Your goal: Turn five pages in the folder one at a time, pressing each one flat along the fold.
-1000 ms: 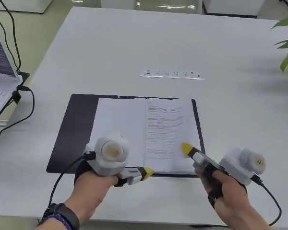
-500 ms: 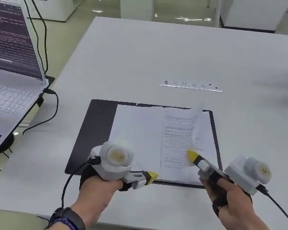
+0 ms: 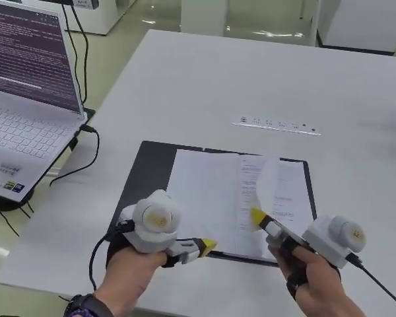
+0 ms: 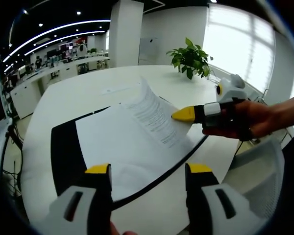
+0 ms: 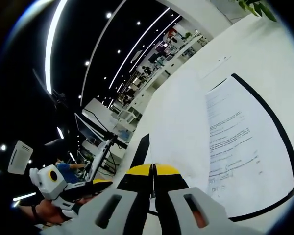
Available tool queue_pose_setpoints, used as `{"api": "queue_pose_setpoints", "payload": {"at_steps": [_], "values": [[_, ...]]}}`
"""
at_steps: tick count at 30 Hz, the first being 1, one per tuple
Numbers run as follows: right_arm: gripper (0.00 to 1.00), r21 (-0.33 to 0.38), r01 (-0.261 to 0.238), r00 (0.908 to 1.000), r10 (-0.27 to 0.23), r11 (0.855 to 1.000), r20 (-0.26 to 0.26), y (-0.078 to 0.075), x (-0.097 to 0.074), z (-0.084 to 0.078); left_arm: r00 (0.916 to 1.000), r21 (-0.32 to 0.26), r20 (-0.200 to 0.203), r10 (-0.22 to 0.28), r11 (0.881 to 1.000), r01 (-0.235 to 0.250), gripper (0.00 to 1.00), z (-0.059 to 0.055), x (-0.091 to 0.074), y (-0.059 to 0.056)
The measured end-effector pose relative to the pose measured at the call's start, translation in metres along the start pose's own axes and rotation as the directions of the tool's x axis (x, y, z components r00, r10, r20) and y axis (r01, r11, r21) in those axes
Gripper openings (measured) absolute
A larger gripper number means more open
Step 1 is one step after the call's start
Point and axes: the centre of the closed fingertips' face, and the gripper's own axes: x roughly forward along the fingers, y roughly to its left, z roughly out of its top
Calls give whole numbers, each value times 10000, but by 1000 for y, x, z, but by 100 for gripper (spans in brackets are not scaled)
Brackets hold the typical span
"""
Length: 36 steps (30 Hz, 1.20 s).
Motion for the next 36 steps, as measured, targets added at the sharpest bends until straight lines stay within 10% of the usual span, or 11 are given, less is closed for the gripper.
{"api": "queue_pose_setpoints", "payload": {"at_steps": [36], "values": [[0, -19, -711, 9677, 685, 9975, -2425, 57, 98, -56, 9900, -856, 757, 1191, 9900, -1126, 60, -1, -63, 74]]}}
